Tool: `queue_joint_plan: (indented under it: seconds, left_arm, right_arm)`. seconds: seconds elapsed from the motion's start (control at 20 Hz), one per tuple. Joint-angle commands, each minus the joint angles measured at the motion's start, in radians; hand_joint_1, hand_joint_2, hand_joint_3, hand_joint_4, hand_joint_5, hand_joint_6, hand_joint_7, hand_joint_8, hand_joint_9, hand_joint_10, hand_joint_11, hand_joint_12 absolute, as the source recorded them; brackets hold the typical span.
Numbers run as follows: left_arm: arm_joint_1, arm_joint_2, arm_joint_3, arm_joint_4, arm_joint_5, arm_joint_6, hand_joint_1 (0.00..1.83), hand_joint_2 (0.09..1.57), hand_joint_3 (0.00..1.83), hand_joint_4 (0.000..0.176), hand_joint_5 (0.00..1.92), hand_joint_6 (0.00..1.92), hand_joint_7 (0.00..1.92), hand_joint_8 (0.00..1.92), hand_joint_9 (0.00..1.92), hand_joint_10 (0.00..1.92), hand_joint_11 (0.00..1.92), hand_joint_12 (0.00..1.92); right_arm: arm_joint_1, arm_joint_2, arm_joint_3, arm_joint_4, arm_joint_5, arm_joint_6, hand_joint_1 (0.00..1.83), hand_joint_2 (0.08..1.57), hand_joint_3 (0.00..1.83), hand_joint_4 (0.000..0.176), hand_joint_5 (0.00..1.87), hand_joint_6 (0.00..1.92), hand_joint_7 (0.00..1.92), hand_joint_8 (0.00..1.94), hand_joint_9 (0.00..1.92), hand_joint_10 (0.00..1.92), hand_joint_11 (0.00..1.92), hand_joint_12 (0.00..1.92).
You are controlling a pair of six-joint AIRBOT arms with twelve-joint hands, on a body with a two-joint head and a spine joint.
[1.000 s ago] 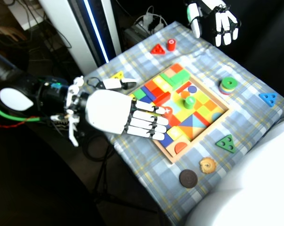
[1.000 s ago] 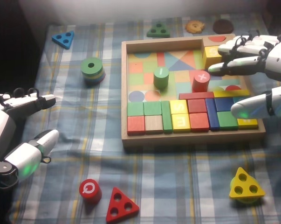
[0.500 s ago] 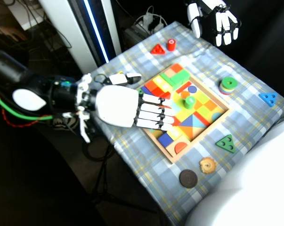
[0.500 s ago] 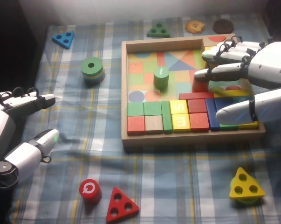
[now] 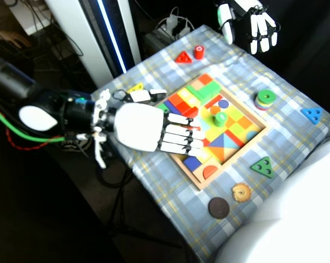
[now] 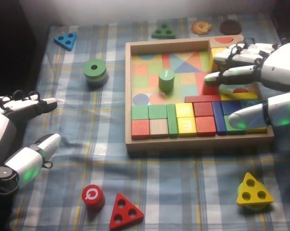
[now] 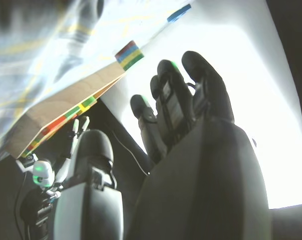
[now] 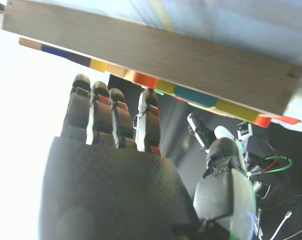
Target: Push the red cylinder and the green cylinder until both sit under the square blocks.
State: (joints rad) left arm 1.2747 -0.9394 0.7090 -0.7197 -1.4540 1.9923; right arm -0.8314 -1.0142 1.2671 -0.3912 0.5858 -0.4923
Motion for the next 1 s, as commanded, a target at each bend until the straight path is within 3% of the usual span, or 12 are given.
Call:
queue_joint_plan:
  seconds: [0.0, 0.05, 0.15, 0.2, 0.25, 0.3, 0.35, 0.45, 0.7, 0.8, 0.9, 0.95]
  left_arm:
    - [-0.006, -0.001, -0.003, 0.039, -0.113, -0.003, 0.68, 1.29, 0.0, 0.081, 0.63, 0.0, 0.49, 0.01, 0.46, 0.01, 0.0, 0.73]
    - [-0.006, -0.001, -0.003, 0.039, -0.112, -0.003, 0.67, 1.29, 0.0, 0.079, 0.62, 0.0, 0.47, 0.0, 0.45, 0.0, 0.0, 0.68]
    - [-0.005, -0.001, -0.003, 0.037, -0.11, -0.003, 0.62, 1.31, 0.0, 0.084, 0.6, 0.0, 0.46, 0.0, 0.45, 0.0, 0.0, 0.7]
    - [-0.005, -0.001, -0.003, 0.036, -0.111, -0.003, 0.62, 1.31, 0.0, 0.083, 0.59, 0.0, 0.46, 0.0, 0.45, 0.0, 0.0, 0.7]
    - [-0.004, -0.001, -0.004, 0.036, -0.111, -0.003, 0.63, 1.32, 0.01, 0.05, 0.6, 0.0, 0.45, 0.0, 0.44, 0.0, 0.0, 0.7]
    - [-0.004, -0.001, -0.004, 0.036, -0.111, -0.003, 0.64, 1.32, 0.0, 0.053, 0.6, 0.0, 0.45, 0.0, 0.43, 0.0, 0.0, 0.69]
    - [-0.004, -0.001, -0.004, 0.036, -0.111, -0.003, 0.62, 1.31, 0.0, 0.07, 0.6, 0.0, 0.44, 0.0, 0.42, 0.0, 0.0, 0.65]
    - [-0.003, -0.001, -0.005, 0.036, -0.111, -0.003, 0.61, 1.33, 0.0, 0.045, 0.58, 0.0, 0.44, 0.0, 0.43, 0.0, 0.0, 0.7]
    - [-0.001, 0.0, -0.006, 0.036, -0.111, -0.003, 0.58, 1.32, 0.0, 0.116, 0.56, 0.0, 0.43, 0.0, 0.41, 0.0, 0.0, 0.56]
    - [-0.001, 0.0, -0.006, 0.035, -0.111, -0.003, 0.63, 1.31, 0.0, 0.091, 0.59, 0.01, 0.45, 0.0, 0.44, 0.01, 0.0, 0.66]
    - [-0.001, 0.001, -0.006, 0.035, -0.111, -0.003, 0.61, 1.31, 0.0, 0.097, 0.59, 0.0, 0.45, 0.0, 0.44, 0.0, 0.0, 0.65]
    - [-0.001, 0.001, -0.006, 0.035, -0.111, -0.003, 0.61, 1.31, 0.0, 0.088, 0.6, 0.0, 0.46, 0.0, 0.44, 0.0, 0.0, 0.65]
  right_arm:
    - [0.009, 0.011, -0.006, 0.022, 0.075, 0.003, 0.0, 0.97, 0.0, 0.124, 0.26, 0.0, 0.0, 0.0, 0.0, 0.0, 0.0, 0.0]
    - [0.006, 0.023, -0.015, 0.021, 0.069, 0.003, 0.0, 0.97, 0.0, 0.109, 0.26, 0.01, 0.01, 0.0, 0.0, 0.0, 0.0, 0.0]
    - [-0.002, 0.044, -0.029, 0.021, 0.064, 0.003, 0.0, 0.96, 0.0, 0.149, 0.22, 0.0, 0.0, 0.0, 0.0, 0.0, 0.0, 0.0]
    - [-0.009, 0.054, -0.035, 0.024, 0.061, 0.003, 0.0, 0.97, 0.0, 0.151, 0.22, 0.0, 0.0, 0.0, 0.0, 0.0, 0.0, 0.0]
    - [-0.012, 0.058, -0.038, 0.024, 0.058, 0.003, 0.0, 1.0, 0.01, 0.117, 0.25, 0.01, 0.0, 0.0, 0.0, 0.0, 0.0, 0.0]
    - [-0.016, 0.061, -0.04, 0.024, 0.056, 0.003, 0.0, 1.0, 0.01, 0.105, 0.26, 0.02, 0.02, 0.01, 0.0, 0.0, 0.0, 0.0]
    - [-0.023, 0.065, -0.042, 0.026, 0.054, 0.003, 0.0, 0.97, 0.0, 0.115, 0.27, 0.02, 0.02, 0.01, 0.0, 0.0, 0.0, 0.0]
    - [-0.035, 0.07, -0.043, 0.038, 0.053, 0.003, 0.0, 0.96, 0.0, 0.136, 0.27, 0.01, 0.02, 0.0, 0.0, 0.0, 0.0, 0.0]
    - [-0.07, 0.087, -0.047, 0.075, 0.054, 0.002, 0.0, 0.91, 0.0, 0.174, 0.25, 0.0, 0.02, 0.0, 0.0, 0.0, 0.0, 0.0]
    - [-0.076, 0.095, -0.054, 0.093, 0.054, -0.014, 0.0, 0.91, 0.0, 0.172, 0.25, 0.0, 0.01, 0.0, 0.0, 0.0, 0.0, 0.0]
    - [-0.084, 0.111, -0.069, 0.122, 0.053, -0.054, 0.0, 0.92, 0.0, 0.175, 0.23, 0.0, 0.0, 0.0, 0.0, 0.0, 0.0, 0.0]
    - [-0.088, 0.118, -0.075, 0.13, 0.053, -0.063, 0.0, 0.92, 0.0, 0.176, 0.23, 0.0, 0.0, 0.0, 0.0, 0.0, 0.0, 0.0]
